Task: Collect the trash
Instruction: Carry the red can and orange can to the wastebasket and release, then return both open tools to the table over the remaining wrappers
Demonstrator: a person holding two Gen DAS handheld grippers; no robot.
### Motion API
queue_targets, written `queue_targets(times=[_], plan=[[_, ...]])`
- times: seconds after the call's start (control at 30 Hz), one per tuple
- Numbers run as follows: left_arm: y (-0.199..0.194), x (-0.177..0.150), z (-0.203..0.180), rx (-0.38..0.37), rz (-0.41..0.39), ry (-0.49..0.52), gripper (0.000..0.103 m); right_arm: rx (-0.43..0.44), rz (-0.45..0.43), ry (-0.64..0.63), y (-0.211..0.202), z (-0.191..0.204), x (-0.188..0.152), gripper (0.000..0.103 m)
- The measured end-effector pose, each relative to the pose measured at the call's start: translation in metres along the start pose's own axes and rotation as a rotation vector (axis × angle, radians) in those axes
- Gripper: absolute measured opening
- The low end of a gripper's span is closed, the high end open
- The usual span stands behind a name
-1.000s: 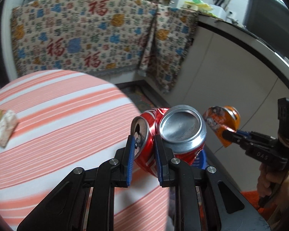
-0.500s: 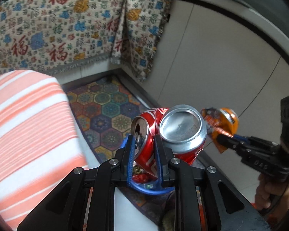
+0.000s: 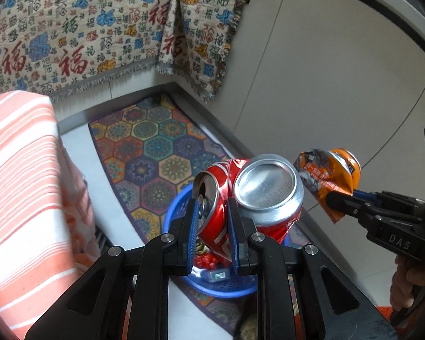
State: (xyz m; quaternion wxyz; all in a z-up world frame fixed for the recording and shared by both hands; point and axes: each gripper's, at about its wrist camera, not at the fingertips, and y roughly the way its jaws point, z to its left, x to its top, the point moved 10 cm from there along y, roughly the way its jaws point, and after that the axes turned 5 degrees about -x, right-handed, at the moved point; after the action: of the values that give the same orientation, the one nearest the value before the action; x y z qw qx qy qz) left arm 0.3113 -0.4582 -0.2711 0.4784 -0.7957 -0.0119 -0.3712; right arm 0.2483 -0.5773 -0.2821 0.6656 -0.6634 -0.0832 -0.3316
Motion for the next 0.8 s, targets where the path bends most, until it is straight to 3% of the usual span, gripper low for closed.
queue_targets(times=[0.4, 0.43, 0.47, 0.5, 0.53, 0.8], plan=[[0.028, 0.000, -0.007, -0.028, 0.045, -0.009, 0.022, -0.025, 0.055, -0.047, 0.029, 0.002, -0.003, 0.025], [0.031, 0.001, -0.008, -0.034, 0.047, -0.015, 0.033, -0.025, 0.053, -0.054, 0.031, 0.003, -0.003, 0.037], [0.034, 0.002, -0.009, -0.045, 0.051, -0.022, 0.042, -0.029, 0.049, -0.063, 0.032, 0.005, -0.003, 0.054], [0.037, 0.003, -0.010, -0.059, 0.047, -0.035, 0.057, -0.035, 0.040, -0.066, 0.032, 0.006, -0.003, 0.058], [0.039, 0.004, -0.010, -0.071, 0.040, -0.047, 0.061, -0.031, 0.033, -0.069, 0.031, 0.006, -0.002, 0.057], [0.025, 0.007, 0.000, -0.058, 0.015, -0.074, 0.063, -0.039, -0.034, -0.078, 0.011, 0.004, 0.012, 0.057]])
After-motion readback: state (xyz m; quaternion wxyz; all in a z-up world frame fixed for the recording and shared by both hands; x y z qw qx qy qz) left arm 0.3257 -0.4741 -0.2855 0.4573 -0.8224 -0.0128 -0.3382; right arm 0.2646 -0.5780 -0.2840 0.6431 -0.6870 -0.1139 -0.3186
